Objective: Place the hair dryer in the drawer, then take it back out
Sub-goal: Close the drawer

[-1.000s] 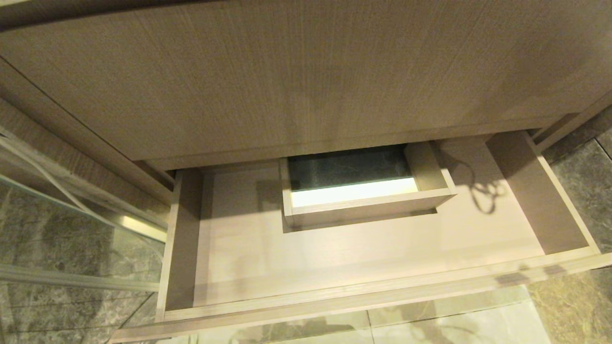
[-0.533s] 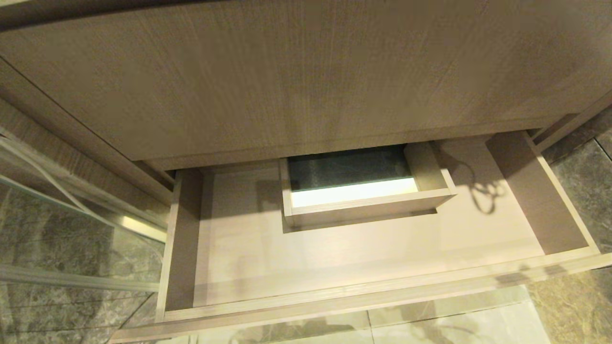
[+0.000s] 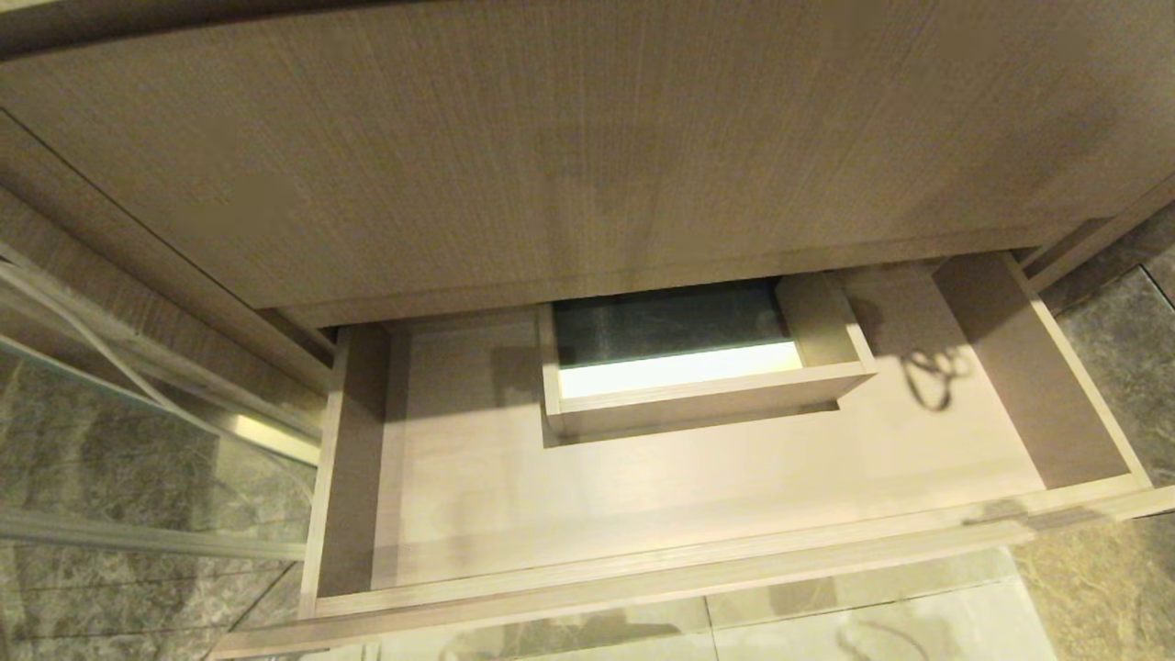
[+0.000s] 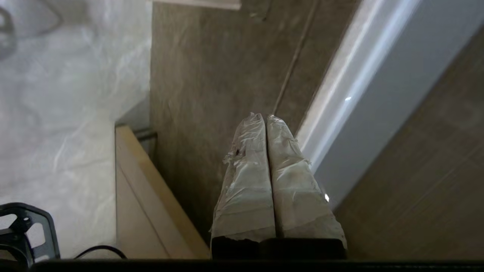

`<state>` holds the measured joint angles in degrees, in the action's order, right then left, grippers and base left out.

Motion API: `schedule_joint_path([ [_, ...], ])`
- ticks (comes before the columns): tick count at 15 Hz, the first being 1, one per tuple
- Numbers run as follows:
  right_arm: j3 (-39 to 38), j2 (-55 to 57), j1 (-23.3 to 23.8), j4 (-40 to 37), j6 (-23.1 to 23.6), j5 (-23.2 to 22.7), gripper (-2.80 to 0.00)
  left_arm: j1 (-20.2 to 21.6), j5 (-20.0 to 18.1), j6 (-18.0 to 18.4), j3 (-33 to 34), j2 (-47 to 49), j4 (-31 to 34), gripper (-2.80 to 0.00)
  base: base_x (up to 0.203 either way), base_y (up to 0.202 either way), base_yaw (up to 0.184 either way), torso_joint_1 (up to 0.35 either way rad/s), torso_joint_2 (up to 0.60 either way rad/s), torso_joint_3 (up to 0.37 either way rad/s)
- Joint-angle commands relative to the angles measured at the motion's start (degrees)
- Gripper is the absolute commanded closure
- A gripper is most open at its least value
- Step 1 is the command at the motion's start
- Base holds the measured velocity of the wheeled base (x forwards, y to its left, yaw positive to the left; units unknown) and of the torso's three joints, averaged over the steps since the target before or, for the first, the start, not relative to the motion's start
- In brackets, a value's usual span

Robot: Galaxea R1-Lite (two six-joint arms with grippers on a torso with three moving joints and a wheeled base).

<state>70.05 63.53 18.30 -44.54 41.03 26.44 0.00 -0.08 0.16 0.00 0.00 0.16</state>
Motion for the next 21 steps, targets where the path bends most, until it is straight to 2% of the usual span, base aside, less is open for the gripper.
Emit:
schedule_joint_path([
  [1, -0.35, 3.95, 0.54, -0.26, -0.24, 0.83, 0.0, 0.0, -0.01, 0.02, 0.0, 0.0, 0.02, -2.8, 0.0, 0.0, 0.0, 0.0, 0.0, 0.0],
  [3, 0.62, 6.52, 0.94, -0.2, -1.12, 2.12, 0.0, 0.0, -0.01, 0.02, 0.0, 0.0, 0.02, -2.8, 0.0, 0.0, 0.0, 0.0, 0.0, 0.0],
  [13, 0.79, 6.61, 1.12, -0.2, -1.22, 2.22, 0.0, 0.0, -0.01, 0.02, 0.0, 0.0, 0.02, -2.8, 0.0, 0.0, 0.0, 0.0, 0.0, 0.0],
  [15, -1.67, 3.94, 1.72, -0.78, -5.95, 2.96, 0.0, 0.0, -0.01, 0.02, 0.0, 0.0, 0.02, -2.8, 0.0, 0.0, 0.0, 0.0, 0.0, 0.0],
  [17, -1.93, 2.92, 2.26, -1.42, -5.78, 6.78, 0.0, 0.0, -0.01, 0.02, 0.0, 0.0, 0.02, -2.8, 0.0, 0.0, 0.0, 0.0, 0.0, 0.0],
  [21, -0.61, 1.6, 2.26, -2.83, -5.43, 7.84, 0.0, 0.0, -0.01, 0.02, 0.0, 0.0, -0.07, -2.8, 0.0, 0.0, 0.0, 0.0, 0.0, 0.0],
])
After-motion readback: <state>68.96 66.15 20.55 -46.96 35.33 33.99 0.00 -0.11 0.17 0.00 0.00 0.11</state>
